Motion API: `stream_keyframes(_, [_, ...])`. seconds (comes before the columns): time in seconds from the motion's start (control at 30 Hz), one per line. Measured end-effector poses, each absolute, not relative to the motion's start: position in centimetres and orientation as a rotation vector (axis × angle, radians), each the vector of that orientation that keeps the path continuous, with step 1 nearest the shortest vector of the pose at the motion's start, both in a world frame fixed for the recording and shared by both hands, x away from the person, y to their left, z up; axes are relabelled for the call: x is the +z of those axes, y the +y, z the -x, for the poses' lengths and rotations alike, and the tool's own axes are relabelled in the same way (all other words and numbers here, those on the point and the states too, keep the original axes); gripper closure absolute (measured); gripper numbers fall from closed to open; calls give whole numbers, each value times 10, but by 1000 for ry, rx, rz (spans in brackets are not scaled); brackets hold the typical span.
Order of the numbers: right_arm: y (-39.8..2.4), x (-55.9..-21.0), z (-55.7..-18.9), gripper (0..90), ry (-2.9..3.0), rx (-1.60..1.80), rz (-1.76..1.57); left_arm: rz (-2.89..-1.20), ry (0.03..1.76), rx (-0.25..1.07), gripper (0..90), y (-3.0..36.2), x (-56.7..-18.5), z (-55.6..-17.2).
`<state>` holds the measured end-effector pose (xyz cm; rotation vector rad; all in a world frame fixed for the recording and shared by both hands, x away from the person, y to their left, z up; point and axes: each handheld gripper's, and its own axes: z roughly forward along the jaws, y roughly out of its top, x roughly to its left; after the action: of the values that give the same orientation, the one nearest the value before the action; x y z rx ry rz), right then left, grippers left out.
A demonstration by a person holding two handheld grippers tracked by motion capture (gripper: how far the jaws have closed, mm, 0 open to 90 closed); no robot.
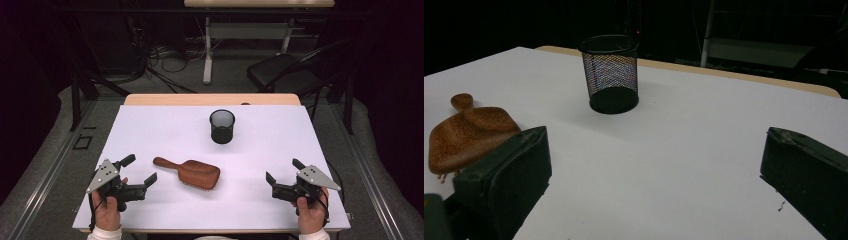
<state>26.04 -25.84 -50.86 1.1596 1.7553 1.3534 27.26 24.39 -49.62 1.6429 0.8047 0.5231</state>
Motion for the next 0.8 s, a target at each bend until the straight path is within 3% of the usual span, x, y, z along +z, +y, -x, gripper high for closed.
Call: stream_keyframes(0.8, [-261,-511,-258,5,1747,1355,-1189,-1698,892,402,2,241,-498,-289])
